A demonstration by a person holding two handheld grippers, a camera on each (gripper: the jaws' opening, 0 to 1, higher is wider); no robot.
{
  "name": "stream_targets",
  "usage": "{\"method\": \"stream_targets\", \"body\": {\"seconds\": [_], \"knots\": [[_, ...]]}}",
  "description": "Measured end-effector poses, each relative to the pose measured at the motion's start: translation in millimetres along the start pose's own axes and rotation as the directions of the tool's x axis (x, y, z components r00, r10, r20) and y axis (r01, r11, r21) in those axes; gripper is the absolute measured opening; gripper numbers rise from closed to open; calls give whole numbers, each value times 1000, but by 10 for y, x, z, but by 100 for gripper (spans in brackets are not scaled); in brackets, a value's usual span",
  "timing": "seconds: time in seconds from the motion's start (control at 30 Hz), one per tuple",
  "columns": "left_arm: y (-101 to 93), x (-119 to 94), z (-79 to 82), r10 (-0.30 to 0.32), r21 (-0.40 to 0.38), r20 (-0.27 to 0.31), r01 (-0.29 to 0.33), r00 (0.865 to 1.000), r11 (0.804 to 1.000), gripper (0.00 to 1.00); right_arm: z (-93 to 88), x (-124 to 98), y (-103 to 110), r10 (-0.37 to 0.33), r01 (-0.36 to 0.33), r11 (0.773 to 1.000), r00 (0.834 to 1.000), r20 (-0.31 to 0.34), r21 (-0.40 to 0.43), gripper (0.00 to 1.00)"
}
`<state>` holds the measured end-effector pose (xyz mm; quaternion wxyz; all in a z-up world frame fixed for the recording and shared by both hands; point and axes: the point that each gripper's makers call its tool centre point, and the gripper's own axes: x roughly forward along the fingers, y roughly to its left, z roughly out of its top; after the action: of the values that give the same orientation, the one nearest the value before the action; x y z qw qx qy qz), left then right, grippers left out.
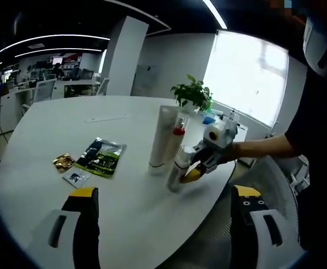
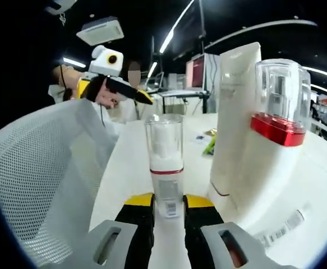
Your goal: Arrange the skincare products in the storage area until every visible bottle or jar stands upright without overlapping.
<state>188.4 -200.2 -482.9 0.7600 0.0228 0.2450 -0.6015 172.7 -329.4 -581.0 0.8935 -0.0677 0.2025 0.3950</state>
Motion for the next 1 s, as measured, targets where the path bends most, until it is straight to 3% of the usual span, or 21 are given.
{"method": "stream_targets", "body": {"seconds": [1.0], "knots": [[-9,21,0,4,-3,-11,-4,1000,1000,89,-67,83,-164,-21,21,1000,999,-43,6,11]]}}
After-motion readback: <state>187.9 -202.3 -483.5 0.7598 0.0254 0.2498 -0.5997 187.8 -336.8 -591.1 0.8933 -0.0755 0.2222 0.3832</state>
